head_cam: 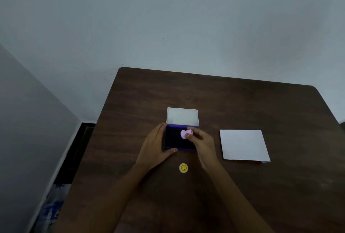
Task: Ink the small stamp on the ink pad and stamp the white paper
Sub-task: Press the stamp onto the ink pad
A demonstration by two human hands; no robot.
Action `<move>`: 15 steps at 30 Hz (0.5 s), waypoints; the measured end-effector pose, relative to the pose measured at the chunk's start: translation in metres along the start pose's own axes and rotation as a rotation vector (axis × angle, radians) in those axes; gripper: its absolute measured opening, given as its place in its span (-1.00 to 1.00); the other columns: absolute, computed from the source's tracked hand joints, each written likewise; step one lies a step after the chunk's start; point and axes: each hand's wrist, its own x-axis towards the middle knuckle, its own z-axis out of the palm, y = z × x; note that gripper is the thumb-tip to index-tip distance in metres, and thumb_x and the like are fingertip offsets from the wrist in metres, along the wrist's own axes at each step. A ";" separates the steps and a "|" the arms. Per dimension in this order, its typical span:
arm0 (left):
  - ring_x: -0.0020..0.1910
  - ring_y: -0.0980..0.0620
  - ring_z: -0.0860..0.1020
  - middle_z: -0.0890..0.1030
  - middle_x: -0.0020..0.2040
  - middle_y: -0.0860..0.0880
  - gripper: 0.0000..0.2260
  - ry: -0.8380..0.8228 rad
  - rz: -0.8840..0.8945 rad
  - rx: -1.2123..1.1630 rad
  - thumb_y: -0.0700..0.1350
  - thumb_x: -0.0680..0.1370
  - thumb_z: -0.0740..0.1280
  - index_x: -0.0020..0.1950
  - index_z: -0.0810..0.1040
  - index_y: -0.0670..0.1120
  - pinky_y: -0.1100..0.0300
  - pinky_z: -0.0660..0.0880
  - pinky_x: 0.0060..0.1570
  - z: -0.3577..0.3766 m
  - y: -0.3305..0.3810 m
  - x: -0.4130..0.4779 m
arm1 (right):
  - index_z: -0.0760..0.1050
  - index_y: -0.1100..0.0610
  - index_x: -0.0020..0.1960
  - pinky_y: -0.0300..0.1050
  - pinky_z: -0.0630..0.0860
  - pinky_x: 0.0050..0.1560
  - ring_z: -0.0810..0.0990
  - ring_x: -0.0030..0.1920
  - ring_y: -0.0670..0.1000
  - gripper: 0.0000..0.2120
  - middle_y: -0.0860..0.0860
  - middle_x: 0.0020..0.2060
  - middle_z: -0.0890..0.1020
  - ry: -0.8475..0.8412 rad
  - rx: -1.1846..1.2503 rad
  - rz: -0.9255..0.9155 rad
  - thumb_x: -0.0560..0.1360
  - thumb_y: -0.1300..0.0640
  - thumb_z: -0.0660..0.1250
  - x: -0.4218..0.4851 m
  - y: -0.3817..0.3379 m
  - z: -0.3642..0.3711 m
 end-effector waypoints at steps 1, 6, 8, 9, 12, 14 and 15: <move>0.40 0.00 0.25 0.25 0.45 -0.12 -0.21 -0.012 0.017 0.018 0.09 0.35 0.45 0.44 0.13 -0.10 0.23 0.10 0.32 0.002 -0.003 0.004 | 0.52 0.17 0.11 -0.10 0.49 0.10 0.53 0.09 0.04 -0.70 0.11 0.06 0.60 0.006 -0.026 -0.035 0.39 0.16 0.40 0.003 -0.002 0.004; 0.41 0.05 0.19 0.21 0.48 -0.09 -0.20 -0.024 0.112 0.161 0.22 0.36 0.37 0.45 0.08 -0.03 0.17 0.06 0.36 0.009 -0.012 0.010 | 0.52 0.14 0.06 -0.16 0.54 0.03 0.54 0.05 0.02 -0.81 0.07 0.03 0.57 -0.038 0.272 0.124 0.46 0.22 0.30 0.014 -0.012 0.014; 0.39 0.14 0.11 0.20 0.48 -0.08 -0.19 -0.017 0.130 0.169 0.24 0.36 0.35 0.46 0.03 0.00 0.14 0.03 0.36 0.011 -0.015 0.011 | 0.50 0.18 0.00 -0.22 0.62 -0.19 0.55 -0.07 0.01 -0.87 0.11 -0.06 0.57 -0.129 0.788 0.354 0.49 0.25 0.22 0.018 -0.015 0.013; 0.38 0.17 0.07 0.18 0.49 -0.08 -0.18 -0.018 0.129 0.165 0.24 0.36 0.35 0.46 0.01 0.01 0.13 0.01 0.36 0.011 -0.016 0.011 | 0.49 0.21 -0.01 -0.23 0.62 -0.28 0.55 -0.11 0.00 -0.87 0.13 -0.10 0.57 -0.144 0.928 0.429 0.49 0.25 0.21 0.019 -0.014 0.012; 0.40 0.18 0.01 0.14 0.50 -0.07 -0.16 -0.025 0.117 0.169 0.26 0.36 0.33 0.47 -0.02 0.00 0.14 -0.06 0.38 0.012 -0.019 0.012 | 0.47 0.26 -0.02 -0.24 0.60 -0.34 0.52 -0.20 -0.01 -0.85 0.14 -0.20 0.57 -0.198 1.008 0.490 0.42 0.26 0.23 0.023 -0.015 0.011; 0.42 0.18 -0.03 0.10 0.51 -0.06 -0.15 -0.031 0.104 0.178 0.29 0.36 0.31 0.47 -0.04 -0.02 0.15 -0.09 0.40 0.013 -0.021 0.013 | 0.48 0.27 -0.02 -0.24 0.60 -0.33 0.53 -0.24 -0.02 -0.81 0.14 -0.30 0.61 -0.234 1.012 0.496 0.37 0.26 0.26 0.024 -0.016 0.013; 0.42 0.18 -0.05 0.08 0.51 -0.06 -0.14 -0.036 0.101 0.188 0.30 0.36 0.30 0.47 -0.05 -0.03 0.15 -0.10 0.40 0.013 -0.021 0.013 | 0.48 0.27 -0.03 -0.24 0.60 -0.33 0.54 -0.26 -0.02 -0.79 0.14 -0.34 0.63 -0.247 1.010 0.500 0.35 0.26 0.26 0.025 -0.016 0.013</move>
